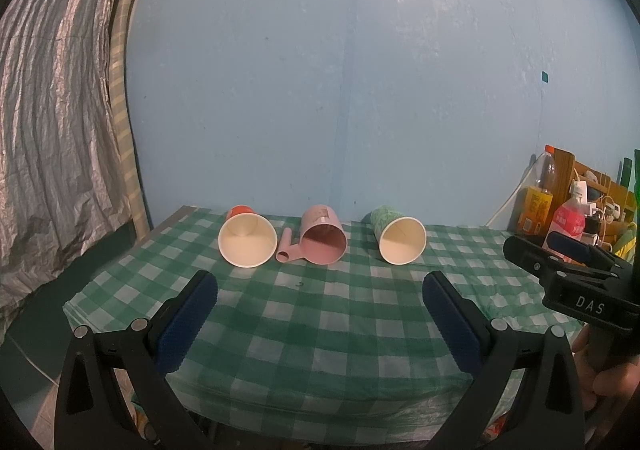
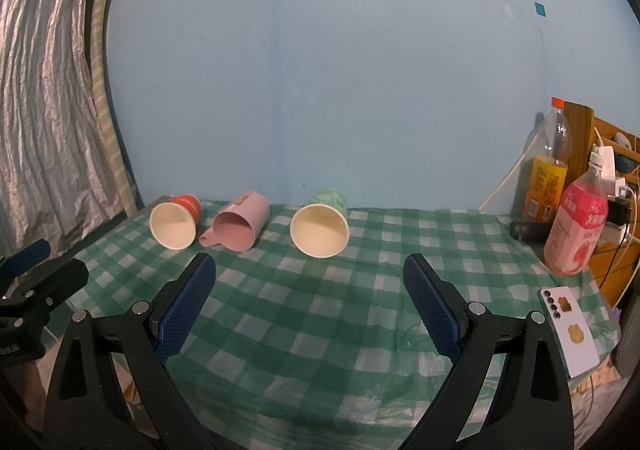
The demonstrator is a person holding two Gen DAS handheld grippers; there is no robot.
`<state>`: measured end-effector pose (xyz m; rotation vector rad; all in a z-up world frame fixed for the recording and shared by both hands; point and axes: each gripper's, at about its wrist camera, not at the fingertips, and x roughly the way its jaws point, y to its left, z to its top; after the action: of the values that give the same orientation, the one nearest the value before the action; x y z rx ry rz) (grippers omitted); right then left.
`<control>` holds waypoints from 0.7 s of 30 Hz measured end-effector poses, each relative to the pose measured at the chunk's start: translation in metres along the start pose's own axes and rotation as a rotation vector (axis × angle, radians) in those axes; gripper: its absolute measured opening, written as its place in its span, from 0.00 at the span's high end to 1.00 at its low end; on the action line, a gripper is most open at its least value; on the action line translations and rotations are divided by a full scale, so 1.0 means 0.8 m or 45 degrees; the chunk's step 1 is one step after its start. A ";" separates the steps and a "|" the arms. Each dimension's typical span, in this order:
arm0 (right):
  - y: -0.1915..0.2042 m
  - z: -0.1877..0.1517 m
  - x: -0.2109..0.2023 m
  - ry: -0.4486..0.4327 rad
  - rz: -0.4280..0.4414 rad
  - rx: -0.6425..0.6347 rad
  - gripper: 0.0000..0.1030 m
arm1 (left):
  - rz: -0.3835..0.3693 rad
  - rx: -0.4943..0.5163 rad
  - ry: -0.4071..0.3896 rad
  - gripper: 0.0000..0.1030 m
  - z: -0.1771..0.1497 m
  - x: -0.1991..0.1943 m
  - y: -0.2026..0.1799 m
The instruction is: Flip cup upside down
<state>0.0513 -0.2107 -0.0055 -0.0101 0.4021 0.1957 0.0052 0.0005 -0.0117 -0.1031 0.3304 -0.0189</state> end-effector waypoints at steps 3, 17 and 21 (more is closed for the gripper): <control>0.000 -0.001 0.001 0.002 0.001 0.001 0.09 | 0.000 0.001 0.003 0.00 -0.001 0.000 -0.001; -0.001 0.000 0.001 0.006 0.004 0.004 0.09 | 0.000 0.001 0.004 0.00 -0.001 0.000 -0.001; -0.001 0.000 0.001 0.006 0.002 0.004 0.09 | 0.000 0.002 0.005 0.00 0.000 0.000 0.000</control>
<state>0.0524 -0.2113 -0.0059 -0.0075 0.4071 0.1969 0.0054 0.0001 -0.0119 -0.1015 0.3341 -0.0191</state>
